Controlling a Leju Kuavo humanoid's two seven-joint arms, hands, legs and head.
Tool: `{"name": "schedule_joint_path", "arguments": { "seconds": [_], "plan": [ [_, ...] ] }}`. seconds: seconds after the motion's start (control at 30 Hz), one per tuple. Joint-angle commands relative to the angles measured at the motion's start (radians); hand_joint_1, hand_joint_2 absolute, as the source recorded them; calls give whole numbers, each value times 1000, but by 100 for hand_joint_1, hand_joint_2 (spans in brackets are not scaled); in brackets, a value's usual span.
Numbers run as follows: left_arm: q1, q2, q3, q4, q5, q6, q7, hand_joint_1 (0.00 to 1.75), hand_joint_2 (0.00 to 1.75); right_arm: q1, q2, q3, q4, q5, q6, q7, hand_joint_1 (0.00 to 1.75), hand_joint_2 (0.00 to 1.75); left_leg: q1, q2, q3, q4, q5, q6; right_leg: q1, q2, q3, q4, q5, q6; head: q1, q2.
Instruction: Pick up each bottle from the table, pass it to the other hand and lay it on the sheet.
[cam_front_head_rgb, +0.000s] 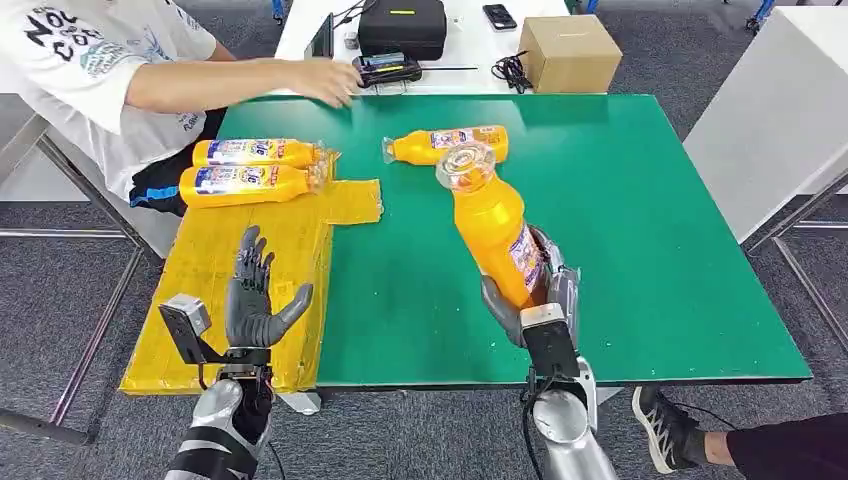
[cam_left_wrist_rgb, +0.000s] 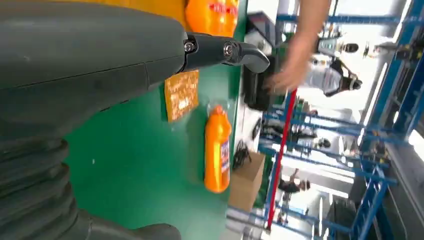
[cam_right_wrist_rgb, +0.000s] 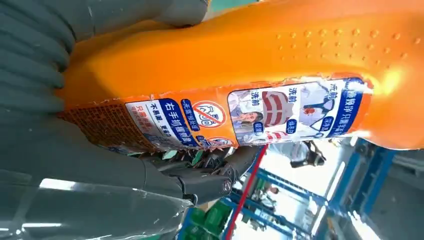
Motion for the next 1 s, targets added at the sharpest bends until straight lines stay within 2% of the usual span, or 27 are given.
{"name": "schedule_joint_path", "arguments": {
  "seconds": [0.03,0.13,0.37,0.47,0.57,0.8,1.0],
  "plan": [
    [-19,31,-66,-7,84,-100,45,0,175,10,41,-84,64,-30,31,-25,175,175,1,0,2,0,-1,-1,1,0,3,-1,-1,-2,0,0],
    [-16,31,-69,-11,87,-105,48,0,175,10,43,-84,75,-28,30,-29,175,175,2,1,3,0,-1,-1,2,0,3,-1,-1,-2,0,0],
    [-6,37,-146,-42,79,-166,69,0,175,-25,90,-47,276,-22,82,-49,175,175,1,2,3,-1,-1,-1,1,1,3,-1,0,-2,0,0],
    [-16,35,-172,-31,73,-178,77,0,175,-64,110,12,354,1,105,-55,175,175,1,3,3,-1,-1,-1,1,2,2,-1,0,-2,0,0],
    [-23,38,-199,-20,64,-194,89,0,175,-103,123,65,402,41,81,-55,175,175,1,3,2,-1,-1,-1,1,3,1,0,0,-2,0,0],
    [-40,33,-201,38,76,-199,110,0,175,-172,120,140,471,81,69,-19,175,175,2,4,4,0,-2,-2,2,3,4,0,-1,-3,0,0],
    [-38,33,-200,47,80,-201,112,0,175,-177,125,148,483,80,75,-20,175,175,2,3,4,-1,-1,-2,2,2,4,-1,-1,-2,0,0]
  ]
}}
